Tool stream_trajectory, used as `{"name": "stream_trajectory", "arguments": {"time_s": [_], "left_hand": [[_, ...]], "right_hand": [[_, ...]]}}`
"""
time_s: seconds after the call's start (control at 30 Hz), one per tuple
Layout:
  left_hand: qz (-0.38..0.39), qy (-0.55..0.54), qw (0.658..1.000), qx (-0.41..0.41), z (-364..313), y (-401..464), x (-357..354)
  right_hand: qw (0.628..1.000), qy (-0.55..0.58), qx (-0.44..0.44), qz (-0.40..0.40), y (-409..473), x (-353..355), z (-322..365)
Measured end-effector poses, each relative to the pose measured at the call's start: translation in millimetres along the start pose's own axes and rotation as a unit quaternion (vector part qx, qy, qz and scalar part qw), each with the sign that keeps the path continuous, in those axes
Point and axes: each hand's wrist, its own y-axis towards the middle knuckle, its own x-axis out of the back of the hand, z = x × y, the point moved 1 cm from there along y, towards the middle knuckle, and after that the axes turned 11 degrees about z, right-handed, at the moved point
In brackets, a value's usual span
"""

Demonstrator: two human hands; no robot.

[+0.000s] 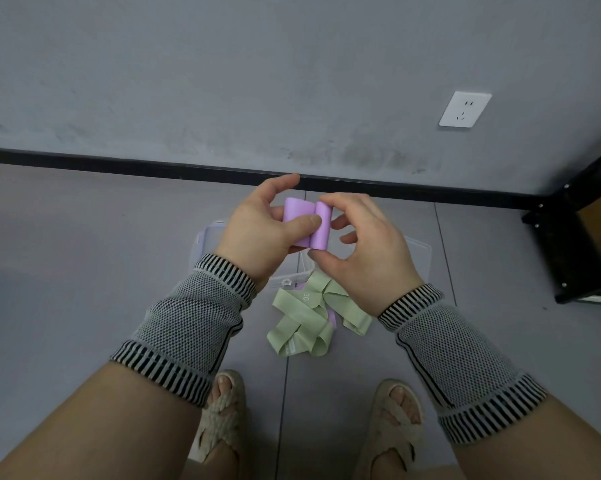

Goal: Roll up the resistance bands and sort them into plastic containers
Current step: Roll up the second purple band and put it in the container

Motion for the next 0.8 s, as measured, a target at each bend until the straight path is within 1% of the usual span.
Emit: {"name": "stream_trajectory", "arguments": {"time_s": [0.17, 0.33, 0.4, 0.5, 0.57, 0.67, 0.8], "left_hand": [[-0.015, -0.014, 1.000, 0.015, -2, 1, 3], [-0.023, 0.015, 1.000, 0.010, 0, 1, 6], [-0.025, -0.006, 1.000, 0.012, -1, 0, 6], [-0.019, -0.054, 0.998, 0.015, -4, -2, 9], [-0.011, -0.073, 0.997, 0.016, -7, -2, 11], [-0.001, -0.062, 0.998, 0.016, -7, -4, 9], [-0.017, -0.016, 1.000, 0.007, -4, -5, 2]], "right_hand": [[1.000, -0.004, 0.004, -0.014, 0, 2, -1], [1.000, -0.009, 0.027, -0.004, 0, 4, -1], [0.999, -0.002, 0.043, -0.018, 0, 6, -1], [0.997, 0.037, 0.063, -0.039, -1, 9, 1], [0.995, 0.053, 0.067, -0.041, -2, 12, 1], [0.997, 0.039, 0.065, -0.019, -2, 13, -1], [0.999, -0.001, 0.029, 0.018, -2, 6, -3]]}}
